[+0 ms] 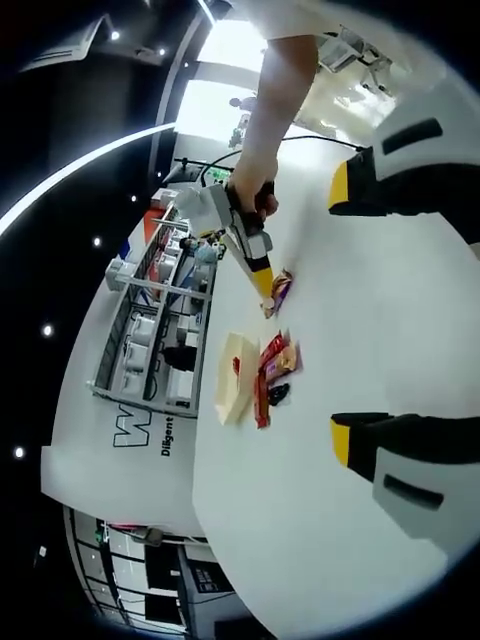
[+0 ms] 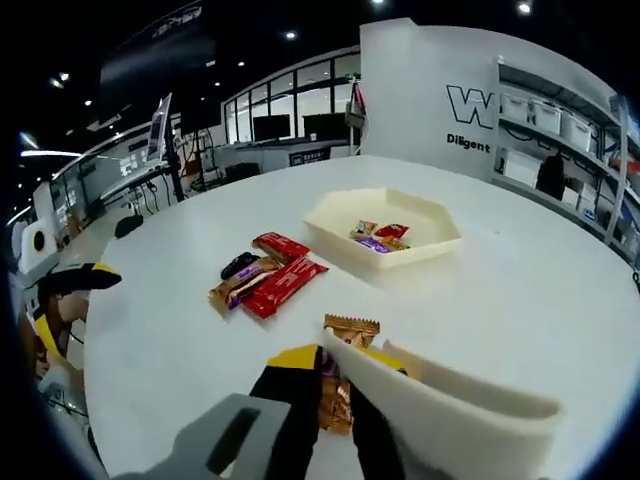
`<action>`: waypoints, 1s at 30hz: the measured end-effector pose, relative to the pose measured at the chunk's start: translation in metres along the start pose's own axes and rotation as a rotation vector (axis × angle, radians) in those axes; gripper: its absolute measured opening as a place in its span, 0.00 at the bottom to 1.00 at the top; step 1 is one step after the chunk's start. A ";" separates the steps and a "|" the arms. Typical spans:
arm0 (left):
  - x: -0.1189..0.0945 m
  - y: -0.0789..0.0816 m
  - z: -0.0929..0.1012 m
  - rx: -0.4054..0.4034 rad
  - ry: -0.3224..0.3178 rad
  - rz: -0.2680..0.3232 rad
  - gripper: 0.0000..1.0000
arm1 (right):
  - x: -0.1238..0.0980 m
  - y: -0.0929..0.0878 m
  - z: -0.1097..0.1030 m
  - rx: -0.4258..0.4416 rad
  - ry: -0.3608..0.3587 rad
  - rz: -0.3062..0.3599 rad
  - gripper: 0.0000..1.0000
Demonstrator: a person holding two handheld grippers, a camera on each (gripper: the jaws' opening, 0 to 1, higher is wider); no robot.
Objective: Place the target food into the container with the food tongs after gripping and lifting it, then release it inside without dropping or visibly crushing the food.
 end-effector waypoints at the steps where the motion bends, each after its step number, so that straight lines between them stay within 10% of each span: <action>1: 0.000 0.000 0.000 0.000 0.000 -0.001 0.79 | -0.001 0.000 0.000 0.001 0.003 0.007 0.05; 22: 0.011 0.002 0.007 0.013 -0.025 -0.008 0.79 | -0.044 0.008 -0.020 -0.113 0.045 0.114 0.00; 30: 0.023 0.004 0.017 0.055 -0.093 -0.003 0.75 | -0.067 0.005 -0.062 -0.183 0.221 0.149 0.00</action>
Point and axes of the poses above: the point that each gripper's makers call its tool centre point, and the gripper's own axes: x roughly forward along the fingers, z roughly to its right, y roughly out of its top, the point moved 9 cm from there along -x, roughly backward along the fingers, and after that the axes turned 9 degrees about x, right-handed, at the moved point
